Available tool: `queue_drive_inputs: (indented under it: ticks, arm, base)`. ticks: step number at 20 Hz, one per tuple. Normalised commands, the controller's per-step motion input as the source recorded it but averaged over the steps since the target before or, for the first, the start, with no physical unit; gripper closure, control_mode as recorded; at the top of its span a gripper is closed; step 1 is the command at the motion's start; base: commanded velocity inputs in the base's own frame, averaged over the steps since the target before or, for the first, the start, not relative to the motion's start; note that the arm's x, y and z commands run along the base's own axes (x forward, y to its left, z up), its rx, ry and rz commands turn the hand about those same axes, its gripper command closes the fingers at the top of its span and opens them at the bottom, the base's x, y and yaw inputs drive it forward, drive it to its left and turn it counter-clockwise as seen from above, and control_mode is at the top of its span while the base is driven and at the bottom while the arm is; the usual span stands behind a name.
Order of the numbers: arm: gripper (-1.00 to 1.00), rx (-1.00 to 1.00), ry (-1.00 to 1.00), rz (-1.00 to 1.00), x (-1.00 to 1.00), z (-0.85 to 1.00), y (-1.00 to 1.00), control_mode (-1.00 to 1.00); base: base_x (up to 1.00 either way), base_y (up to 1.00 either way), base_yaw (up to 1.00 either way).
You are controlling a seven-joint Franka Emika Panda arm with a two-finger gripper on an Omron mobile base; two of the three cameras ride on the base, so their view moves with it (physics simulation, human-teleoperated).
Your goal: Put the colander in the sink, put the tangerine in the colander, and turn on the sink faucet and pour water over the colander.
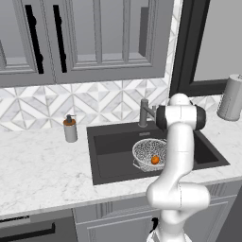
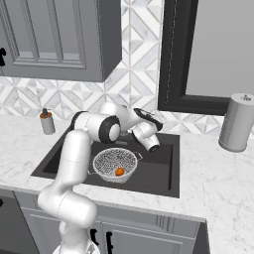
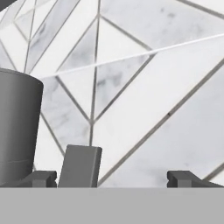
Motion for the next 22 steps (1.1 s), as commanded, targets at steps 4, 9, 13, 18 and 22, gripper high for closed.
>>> queue_drive_inputs:
  ticks: [4, 9, 13, 18, 22]
  arm:
    - [-1.0, 0.05, 0.0, 0.02, 0.04, 0.0, 0.0, -1.0]
    - [-1.0, 0.04, 0.0, 0.02, 0.02, 0.0, 0.0, -1.0]
    - [-1.0, 0.01, 0.0, 0.0, 0.2, -0.03, 0.0, -1.0]
    - [1.0, 0.02, 0.0, 0.0, 0.27, -0.08, 0.0, -1.0]
    - [1.0, 0.03, 0.03, 0.0, 0.28, -0.15, 0.0, -1.0]
  base:
    - [0.0, 0.0, 0.0]
    - [0.0, 0.0, 0.0]
    - [0.0, 0.0, 0.0]
    - [0.0, 0.0, 0.0]
    - [0.0, 0.0, 0.0]
